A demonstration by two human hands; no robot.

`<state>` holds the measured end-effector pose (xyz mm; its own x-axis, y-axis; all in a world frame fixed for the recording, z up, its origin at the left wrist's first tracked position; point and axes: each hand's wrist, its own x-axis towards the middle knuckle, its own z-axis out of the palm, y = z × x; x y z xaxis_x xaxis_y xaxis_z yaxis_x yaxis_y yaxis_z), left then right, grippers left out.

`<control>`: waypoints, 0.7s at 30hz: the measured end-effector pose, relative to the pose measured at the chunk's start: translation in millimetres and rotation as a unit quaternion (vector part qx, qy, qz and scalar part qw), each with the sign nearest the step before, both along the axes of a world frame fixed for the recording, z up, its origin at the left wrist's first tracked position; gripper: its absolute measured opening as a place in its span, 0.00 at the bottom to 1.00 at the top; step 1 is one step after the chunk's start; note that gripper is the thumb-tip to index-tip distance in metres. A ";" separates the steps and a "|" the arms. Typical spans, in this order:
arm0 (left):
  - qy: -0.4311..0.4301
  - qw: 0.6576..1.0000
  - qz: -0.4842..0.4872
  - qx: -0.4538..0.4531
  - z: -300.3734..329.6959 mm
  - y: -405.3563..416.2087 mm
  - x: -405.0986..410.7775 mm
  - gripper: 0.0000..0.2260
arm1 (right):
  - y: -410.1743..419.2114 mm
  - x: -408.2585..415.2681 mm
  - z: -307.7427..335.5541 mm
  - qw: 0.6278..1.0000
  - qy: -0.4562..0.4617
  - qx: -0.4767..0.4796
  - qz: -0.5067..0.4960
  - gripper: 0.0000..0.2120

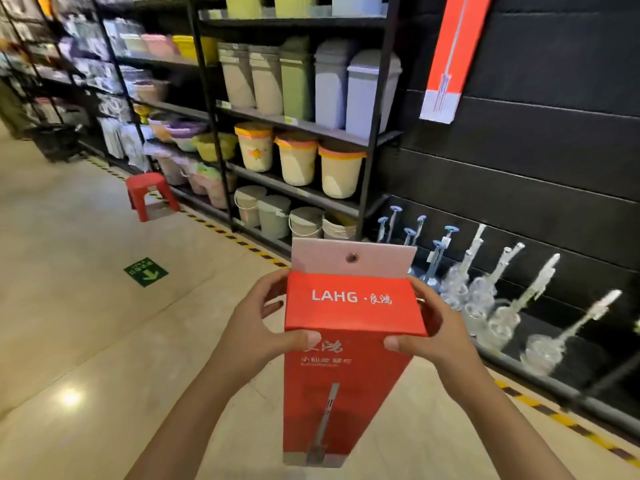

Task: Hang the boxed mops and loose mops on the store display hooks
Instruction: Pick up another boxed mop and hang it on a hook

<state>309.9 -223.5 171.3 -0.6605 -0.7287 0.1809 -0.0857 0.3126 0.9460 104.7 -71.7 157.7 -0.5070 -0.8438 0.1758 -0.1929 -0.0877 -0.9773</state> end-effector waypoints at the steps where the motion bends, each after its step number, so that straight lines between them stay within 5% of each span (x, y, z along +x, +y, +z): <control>1: 0.004 1.000 -0.007 0.002 1.8 -13.8 -12.6 0.39 | -11.5 -9.0 1.1 1.000 -0.006 -0.007 -0.007 0.39; 21: 0.063 0.993 -0.084 0.049 13.1 -268.2 -266.2 0.35 | -239.2 -227.9 13.4 0.990 -0.023 -0.054 -0.129 0.41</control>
